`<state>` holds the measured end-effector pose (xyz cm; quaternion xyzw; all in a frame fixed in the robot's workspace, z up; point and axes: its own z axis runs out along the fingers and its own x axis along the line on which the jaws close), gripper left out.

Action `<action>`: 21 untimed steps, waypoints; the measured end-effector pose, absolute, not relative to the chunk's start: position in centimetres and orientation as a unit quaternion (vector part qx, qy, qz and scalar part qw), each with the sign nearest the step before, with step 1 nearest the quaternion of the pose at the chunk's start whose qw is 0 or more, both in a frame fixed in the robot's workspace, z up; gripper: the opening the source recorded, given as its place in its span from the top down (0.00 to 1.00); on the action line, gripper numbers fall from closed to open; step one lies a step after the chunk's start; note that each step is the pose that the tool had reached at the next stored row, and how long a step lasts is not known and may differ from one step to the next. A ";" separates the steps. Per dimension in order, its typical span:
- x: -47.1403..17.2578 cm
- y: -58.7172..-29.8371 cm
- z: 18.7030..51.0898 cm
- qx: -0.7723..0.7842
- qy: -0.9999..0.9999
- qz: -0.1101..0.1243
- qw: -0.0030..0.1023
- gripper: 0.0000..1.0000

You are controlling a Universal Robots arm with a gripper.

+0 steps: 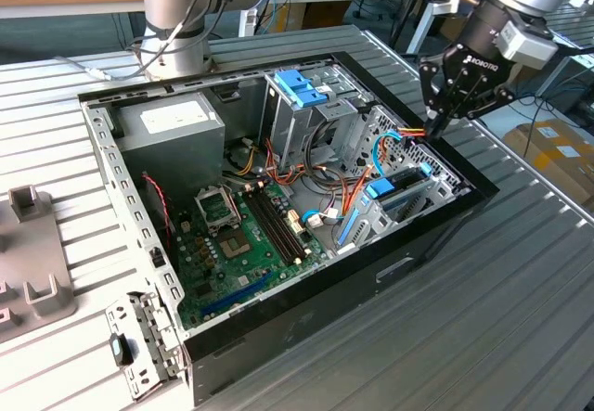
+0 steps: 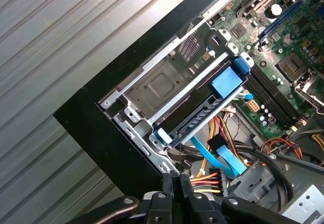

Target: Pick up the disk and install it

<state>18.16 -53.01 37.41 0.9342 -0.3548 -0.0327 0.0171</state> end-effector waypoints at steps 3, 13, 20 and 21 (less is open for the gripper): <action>17.9 -53.0 37.4 0.934 -0.355 -0.033 0.017 0.82; 17.0 -53.0 37.4 0.934 -0.355 -0.033 0.017 0.82; 16.4 -53.0 37.4 0.934 -0.355 -0.033 0.017 0.82; 16.4 -53.0 37.4 0.934 -0.355 -0.033 0.017 0.82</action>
